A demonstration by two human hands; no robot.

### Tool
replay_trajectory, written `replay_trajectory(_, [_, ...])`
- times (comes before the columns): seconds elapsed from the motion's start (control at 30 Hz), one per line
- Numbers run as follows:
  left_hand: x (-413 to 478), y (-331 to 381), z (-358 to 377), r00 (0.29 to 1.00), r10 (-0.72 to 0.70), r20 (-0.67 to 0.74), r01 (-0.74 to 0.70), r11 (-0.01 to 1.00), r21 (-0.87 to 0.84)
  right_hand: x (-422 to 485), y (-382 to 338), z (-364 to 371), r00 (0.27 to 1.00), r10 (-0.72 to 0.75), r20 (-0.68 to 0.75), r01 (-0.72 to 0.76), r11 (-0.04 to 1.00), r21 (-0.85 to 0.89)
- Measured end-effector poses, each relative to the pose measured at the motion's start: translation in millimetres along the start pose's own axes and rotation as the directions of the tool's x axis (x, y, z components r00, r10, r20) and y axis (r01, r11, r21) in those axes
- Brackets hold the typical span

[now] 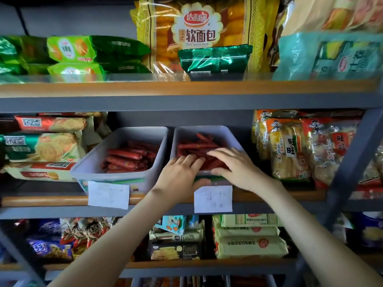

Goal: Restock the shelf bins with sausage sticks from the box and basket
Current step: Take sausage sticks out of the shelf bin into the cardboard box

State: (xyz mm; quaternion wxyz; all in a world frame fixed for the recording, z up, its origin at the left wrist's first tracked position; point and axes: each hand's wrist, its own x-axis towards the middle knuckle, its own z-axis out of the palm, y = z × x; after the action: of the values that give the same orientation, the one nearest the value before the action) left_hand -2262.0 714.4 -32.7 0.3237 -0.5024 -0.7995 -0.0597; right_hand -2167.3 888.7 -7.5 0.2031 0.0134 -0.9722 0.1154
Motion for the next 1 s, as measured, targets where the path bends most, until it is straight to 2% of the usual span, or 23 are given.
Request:
replay_trajectory(0.03, [2.8, -2.6, -1.3, 1.0, 0.002, 0.029, -0.001, 1.0, -0.025, 7.2, 2.4, -6.8, 0.993, 0.019, 0.117, -0.03, 0.995, 0.097])
replay_trajectory(0.1, [7.3, -7.4, -3.5, 0.997, -0.003, 0.075, 0.007, 0.999, -0.054, 22.0, 10.3, -16.2, 0.968, 0.063, 0.242, -0.13, 0.953, 0.272])
replay_trajectory(0.17, [9.9, -11.2, -4.2, 0.997, -0.027, 0.071, 0.031, 0.998, -0.056, 35.7, 18.5, -18.6, 0.935, 0.058, 0.349, -0.122, 0.979, 0.163])
replay_trajectory(0.27, [10.6, -14.9, -3.4, 0.996, -0.067, 0.061, 0.071, 0.995, -0.071, 54.5, 31.2, -12.0, 0.82, 0.152, 0.552, -0.14, 0.988, -0.065])
replay_trajectory(0.33, [9.8, -16.8, -3.3, 0.996, -0.086, 0.031, 0.087, 0.994, -0.066, 62.4, 36.7, -6.6, 0.775, 0.205, 0.598, -0.146, 0.979, -0.145])
replay_trajectory(0.47, [8.3, -20.6, -6.0, 0.992, -0.128, 0.013, 0.129, 0.99, -0.061, 69.7, 31.4, -1.0, 0.784, 0.21, 0.584, -0.093, 0.97, -0.225])
replay_trajectory(0.53, [7.3, -23.1, -7.7, 0.99, -0.138, 0.016, 0.139, 0.989, -0.055, 70.0, 23.7, 2.2, 0.817, 0.2, 0.541, -0.107, 0.974, -0.199])
replay_trajectory(0.6, [6.6, -26.0, -10.0, 0.99, -0.142, 0.02, 0.143, 0.988, -0.061, 66.1, 12.9, 4.8, 0.884, 0.14, 0.446, -0.065, 0.981, -0.181])
replay_trajectory(0.67, [5.6, -29.1, -11.7, 0.99, -0.138, 0.01, 0.138, 0.987, -0.078, 61.0, 4.9, 5.3, 0.945, 0.08, 0.317, 0.017, 0.957, -0.29])
replay_trajectory(0.73, [5.2, -30.8, -12.1, 0.991, -0.132, 0.022, 0.133, 0.987, -0.086, 54.8, -3.9, 2.7, 0.993, -0.021, 0.114, 0.073, 0.879, -0.471])
replay_trajectory(0.83, [8.0, -29.5, -11.3, 0.993, -0.116, 0.017, 0.117, 0.99, -0.076, 42.9, -14.7, -1.4, 0.973, -0.184, -0.137, 0.063, 0.788, -0.612])
replay_trajectory(1.0, [18.3, -13.3, -21.6, 0.998, -0.066, -0.002, 0.065, 0.993, -0.101, 29.4, -17.2, 7.0, 0.936, -0.231, -0.266, 0.03, 0.805, -0.592])
